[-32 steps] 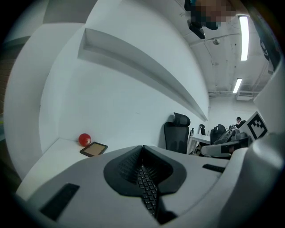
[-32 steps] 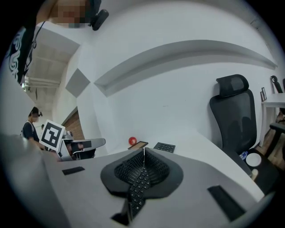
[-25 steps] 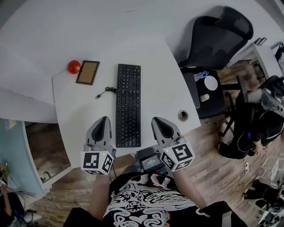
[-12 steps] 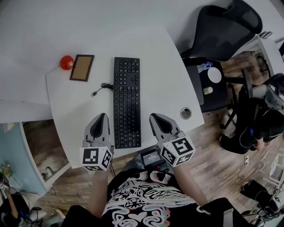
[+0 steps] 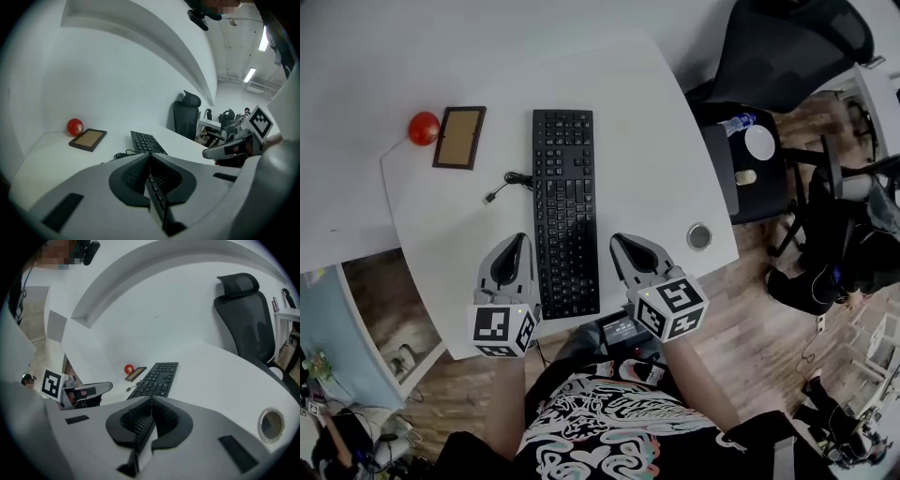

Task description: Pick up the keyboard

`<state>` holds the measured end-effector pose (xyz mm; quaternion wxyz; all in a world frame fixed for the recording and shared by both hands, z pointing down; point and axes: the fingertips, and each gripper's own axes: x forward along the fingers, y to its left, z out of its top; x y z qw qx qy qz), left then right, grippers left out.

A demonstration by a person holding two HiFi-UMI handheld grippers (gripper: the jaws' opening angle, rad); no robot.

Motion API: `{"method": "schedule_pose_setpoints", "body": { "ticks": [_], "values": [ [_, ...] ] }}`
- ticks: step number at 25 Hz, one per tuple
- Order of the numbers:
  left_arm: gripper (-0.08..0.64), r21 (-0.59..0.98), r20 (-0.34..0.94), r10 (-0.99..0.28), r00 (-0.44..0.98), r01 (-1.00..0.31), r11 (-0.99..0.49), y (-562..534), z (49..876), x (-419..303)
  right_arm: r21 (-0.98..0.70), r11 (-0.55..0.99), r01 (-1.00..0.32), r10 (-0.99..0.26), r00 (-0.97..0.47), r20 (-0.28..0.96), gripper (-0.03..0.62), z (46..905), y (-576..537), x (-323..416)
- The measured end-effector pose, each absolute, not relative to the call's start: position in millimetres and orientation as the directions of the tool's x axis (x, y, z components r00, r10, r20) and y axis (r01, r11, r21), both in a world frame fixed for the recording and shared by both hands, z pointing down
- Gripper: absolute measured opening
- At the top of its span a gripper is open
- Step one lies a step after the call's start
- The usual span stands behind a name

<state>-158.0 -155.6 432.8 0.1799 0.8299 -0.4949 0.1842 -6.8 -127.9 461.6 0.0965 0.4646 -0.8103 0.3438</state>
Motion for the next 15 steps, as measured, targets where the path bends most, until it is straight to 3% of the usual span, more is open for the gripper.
{"method": "schedule_pose_setpoints", "body": {
  "ticks": [15],
  "values": [
    [0.02,0.29,0.629,-0.618,0.472,-0.88,-0.376,-164.0,488.3,-159.7,-0.606,0.271,-0.748,-0.554,-0.636,0.537,0.032,510.7,-149.4,-18.1]
  ]
}}
